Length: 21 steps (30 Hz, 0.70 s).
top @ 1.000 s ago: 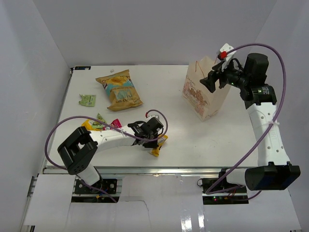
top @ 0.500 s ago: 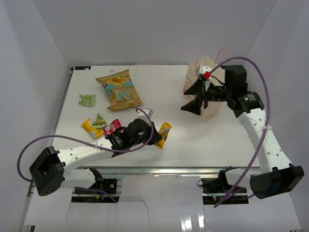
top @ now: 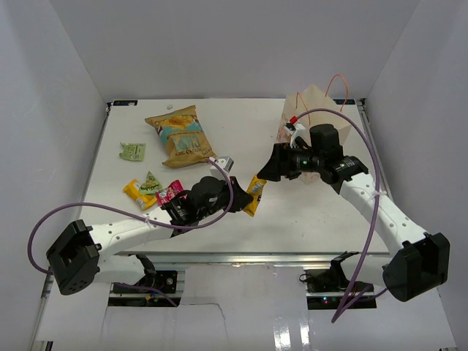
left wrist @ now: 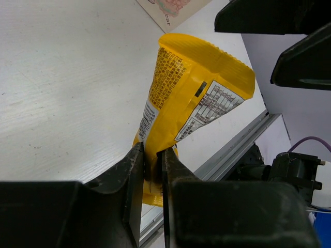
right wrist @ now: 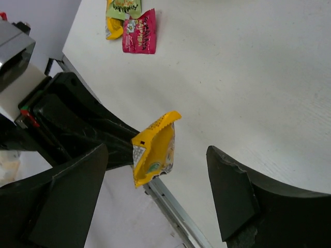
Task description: Place the snacks into the paper bag
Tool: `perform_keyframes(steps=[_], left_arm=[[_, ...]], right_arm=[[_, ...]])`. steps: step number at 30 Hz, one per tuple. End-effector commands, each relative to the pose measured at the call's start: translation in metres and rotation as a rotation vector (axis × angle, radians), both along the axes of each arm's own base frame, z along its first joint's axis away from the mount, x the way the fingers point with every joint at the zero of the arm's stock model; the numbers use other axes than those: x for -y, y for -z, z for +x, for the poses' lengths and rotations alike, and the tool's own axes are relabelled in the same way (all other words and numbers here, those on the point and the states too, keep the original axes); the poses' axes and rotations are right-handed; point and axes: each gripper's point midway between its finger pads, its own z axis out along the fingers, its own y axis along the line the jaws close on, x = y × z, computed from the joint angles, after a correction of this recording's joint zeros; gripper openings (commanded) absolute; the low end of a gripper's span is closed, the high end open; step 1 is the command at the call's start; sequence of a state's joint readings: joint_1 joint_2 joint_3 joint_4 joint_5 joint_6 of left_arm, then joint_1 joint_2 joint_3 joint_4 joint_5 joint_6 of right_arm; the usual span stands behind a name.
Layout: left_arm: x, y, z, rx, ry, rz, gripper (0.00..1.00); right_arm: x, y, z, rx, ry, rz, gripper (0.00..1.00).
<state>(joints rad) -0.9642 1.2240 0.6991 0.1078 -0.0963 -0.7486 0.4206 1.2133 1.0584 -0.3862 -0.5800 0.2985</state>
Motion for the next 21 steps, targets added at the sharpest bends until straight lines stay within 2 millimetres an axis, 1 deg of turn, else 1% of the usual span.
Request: perform_keyframes(steps=[1, 2, 5, 6, 8, 9, 11, 13, 14, 15, 16, 17, 18, 19, 20, 21], left_arm=[[0.011, -0.031, 0.006, 0.051, 0.009, -0.069, 0.08], [0.011, -0.032, 0.006, 0.052, 0.009, -0.073, 0.08], [0.011, -0.034, 0.006, 0.055, 0.003, -0.080, 0.08], [0.010, -0.035, 0.006, 0.056, 0.001, -0.083, 0.08], [0.010, -0.037, 0.006, 0.057, 0.002, -0.088, 0.08], [0.011, -0.036, 0.005, 0.056, 0.005, -0.088, 0.08], [0.012, -0.037, 0.005, 0.055, 0.009, -0.093, 0.08], [0.013, -0.036, 0.005, 0.053, 0.014, -0.092, 0.09], [0.014, -0.037, 0.005, 0.053, 0.017, -0.094, 0.10], [0.015, -0.036, 0.005, 0.052, 0.018, -0.093, 0.11], [0.015, -0.037, 0.005, 0.054, 0.018, -0.095, 0.15], [0.015, -0.038, 0.005, 0.055, 0.018, -0.097, 0.27], [0.015, -0.039, 0.006, 0.055, 0.015, -0.098, 0.36], [0.013, -0.041, 0.005, 0.060, 0.014, -0.102, 0.46], [0.012, -0.043, 0.005, 0.065, 0.011, -0.104, 0.65], [0.009, -0.045, 0.005, 0.074, 0.003, -0.107, 0.71]], right_arm=[[-0.011, -0.003, 0.007, -0.106, 0.083, 0.087, 0.82], [-0.012, 0.003, 0.005, -0.126, 0.080, 0.082, 0.81], [-0.013, 0.012, 0.000, -0.157, 0.079, 0.077, 0.77], [-0.013, 0.019, -0.004, -0.171, 0.080, 0.069, 0.75], [-0.013, 0.023, -0.006, -0.182, 0.082, 0.068, 0.73], [-0.014, 0.027, -0.008, -0.190, 0.078, 0.067, 0.70], [-0.016, 0.027, -0.009, -0.193, 0.067, 0.075, 0.65], [-0.019, 0.025, -0.008, -0.184, 0.053, 0.087, 0.52], [-0.021, 0.024, -0.008, -0.179, 0.041, 0.096, 0.41], [-0.022, 0.023, -0.008, -0.176, 0.032, 0.101, 0.35], [-0.022, 0.022, -0.008, -0.169, 0.023, 0.106, 0.28], [-0.023, 0.020, -0.008, -0.160, 0.010, 0.109, 0.22], [-0.024, 0.018, -0.008, -0.148, 0.002, 0.114, 0.12], [-0.025, 0.012, -0.007, -0.128, -0.011, 0.120, 0.08], [-0.025, 0.008, -0.006, -0.093, -0.031, 0.117, 0.08], [-0.024, 0.004, -0.005, -0.066, -0.044, 0.114, 0.08]])
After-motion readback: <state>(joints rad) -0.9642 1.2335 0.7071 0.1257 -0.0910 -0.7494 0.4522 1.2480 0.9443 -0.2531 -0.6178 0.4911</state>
